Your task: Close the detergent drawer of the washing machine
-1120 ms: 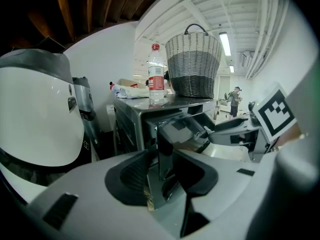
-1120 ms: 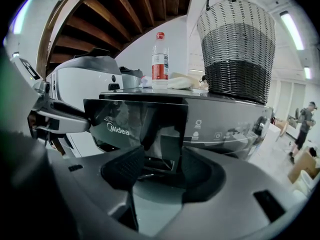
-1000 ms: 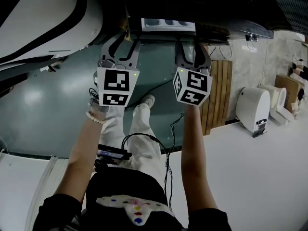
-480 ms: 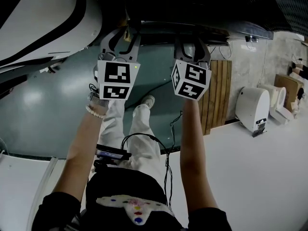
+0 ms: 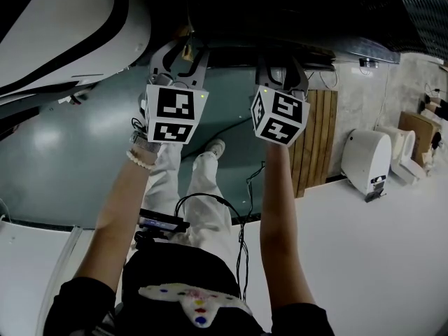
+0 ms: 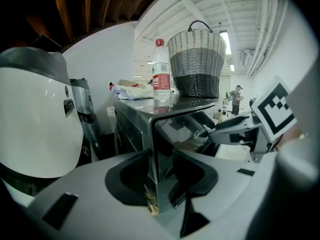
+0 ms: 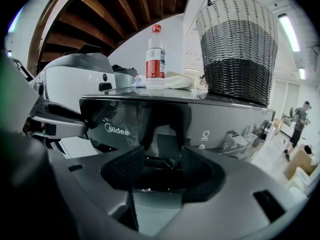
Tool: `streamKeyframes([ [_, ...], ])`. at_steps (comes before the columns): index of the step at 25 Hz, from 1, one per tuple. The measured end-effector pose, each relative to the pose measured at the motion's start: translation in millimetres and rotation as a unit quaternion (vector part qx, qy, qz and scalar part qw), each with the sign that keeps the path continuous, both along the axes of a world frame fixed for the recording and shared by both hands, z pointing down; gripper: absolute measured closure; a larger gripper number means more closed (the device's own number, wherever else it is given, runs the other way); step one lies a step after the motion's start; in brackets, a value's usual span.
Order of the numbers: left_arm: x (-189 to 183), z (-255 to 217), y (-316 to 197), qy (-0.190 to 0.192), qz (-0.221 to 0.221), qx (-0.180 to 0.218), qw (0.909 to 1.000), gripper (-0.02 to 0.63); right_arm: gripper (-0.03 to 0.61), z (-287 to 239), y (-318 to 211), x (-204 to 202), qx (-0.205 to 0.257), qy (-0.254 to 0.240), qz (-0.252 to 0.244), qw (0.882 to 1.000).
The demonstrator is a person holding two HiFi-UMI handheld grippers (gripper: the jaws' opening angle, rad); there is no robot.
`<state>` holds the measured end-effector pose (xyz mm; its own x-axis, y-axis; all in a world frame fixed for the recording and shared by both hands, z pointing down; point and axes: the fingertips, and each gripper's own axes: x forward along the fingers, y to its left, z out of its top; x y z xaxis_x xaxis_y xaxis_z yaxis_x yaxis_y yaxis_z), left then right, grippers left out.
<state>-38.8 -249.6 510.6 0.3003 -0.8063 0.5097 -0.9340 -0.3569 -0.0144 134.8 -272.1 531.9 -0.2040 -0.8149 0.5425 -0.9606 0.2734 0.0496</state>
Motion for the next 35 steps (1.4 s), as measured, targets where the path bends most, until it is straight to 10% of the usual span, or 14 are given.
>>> streamKeyframes([
  [12, -2, -4, 5, 0.027, 0.007, 0.002, 0.9996, 0.477, 0.373, -2, 10, 1, 0.007, 0.004, 0.003, 1.0],
  [23, 3, -25, 36, 0.03, 0.025, 0.006, 0.9992, 0.603, 0.571, -32, 44, -4, 0.028, -0.009, -0.011, 1.0],
  [35, 19, -78, 76, 0.043, 0.066, 0.017, 0.9968, 0.603, 0.574, -81, 89, -7, 0.043, -0.02, -0.036, 0.998],
])
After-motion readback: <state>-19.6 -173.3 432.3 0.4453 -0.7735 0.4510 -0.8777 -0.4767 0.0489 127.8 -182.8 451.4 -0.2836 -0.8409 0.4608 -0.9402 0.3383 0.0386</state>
